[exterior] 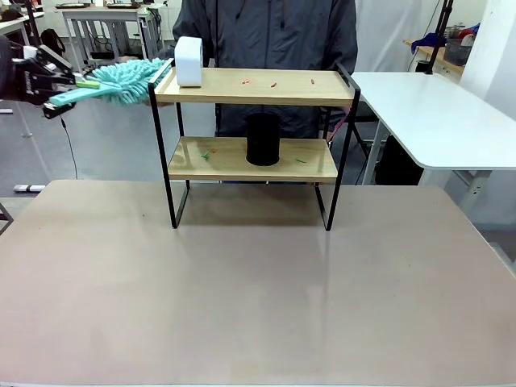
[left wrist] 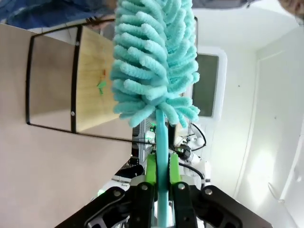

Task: Clean the shelf.
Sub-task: Pick up the Duster from the human.

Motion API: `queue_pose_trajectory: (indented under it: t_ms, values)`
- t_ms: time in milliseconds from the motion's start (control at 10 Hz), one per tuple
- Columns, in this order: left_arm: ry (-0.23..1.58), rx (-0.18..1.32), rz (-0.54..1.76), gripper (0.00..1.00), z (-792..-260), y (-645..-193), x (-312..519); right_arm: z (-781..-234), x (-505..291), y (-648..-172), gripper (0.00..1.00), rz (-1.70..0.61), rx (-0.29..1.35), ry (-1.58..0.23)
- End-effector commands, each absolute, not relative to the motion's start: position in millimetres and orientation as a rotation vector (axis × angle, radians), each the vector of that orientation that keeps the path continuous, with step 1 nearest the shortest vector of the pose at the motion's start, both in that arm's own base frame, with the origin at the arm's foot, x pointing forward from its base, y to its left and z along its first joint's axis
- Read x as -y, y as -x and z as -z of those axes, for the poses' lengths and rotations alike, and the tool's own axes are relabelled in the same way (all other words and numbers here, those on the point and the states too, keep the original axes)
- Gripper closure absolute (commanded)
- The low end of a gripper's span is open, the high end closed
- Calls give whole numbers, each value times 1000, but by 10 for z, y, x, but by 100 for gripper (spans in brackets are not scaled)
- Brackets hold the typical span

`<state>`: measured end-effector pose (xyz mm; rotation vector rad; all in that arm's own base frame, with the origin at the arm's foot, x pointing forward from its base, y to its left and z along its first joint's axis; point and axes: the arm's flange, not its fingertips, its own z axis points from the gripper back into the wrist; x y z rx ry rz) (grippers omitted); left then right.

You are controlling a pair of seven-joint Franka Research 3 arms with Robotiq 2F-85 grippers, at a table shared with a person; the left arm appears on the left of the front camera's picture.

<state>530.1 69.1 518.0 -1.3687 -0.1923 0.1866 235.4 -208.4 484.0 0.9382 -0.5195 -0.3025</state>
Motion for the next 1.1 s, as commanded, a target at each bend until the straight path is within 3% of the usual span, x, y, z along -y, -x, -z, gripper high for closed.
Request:
queue_pose_trajectory:
  t_ms: [0, 200, 400, 700, 800, 900, 1000]
  values:
    - [1309, 244, -54, 100, -5543, -4668, -1214, -4860, 2095, -2366, 0, 282, 543, -947]
    - [1162, 373, 152, 100, -5757, -3846, -1840, -4860, 2095, -2366, 0, 282, 543, -947]
    - [1018, 442, 419, 100, -5589, -3149, -2088, -4860, 2095, -2366, 0, 282, 543, -947]
    - [927, 442, 498, 100, -5167, -2910, -2110, -4860, 2095, -2366, 0, 282, 543, -947]
    - [902, 512, 352, 100, -5106, -2993, -2079, -4860, 2095, -2366, 0, 282, 543, -947]
    - [929, 409, 512, 100, -5333, -2838, -2214, -4860, 2095, -2366, 0, 282, 543, -947]
    - [929, 409, 512, 100, -5333, -2838, -2214, -4860, 2095, -2366, 0, 282, 543, -947]
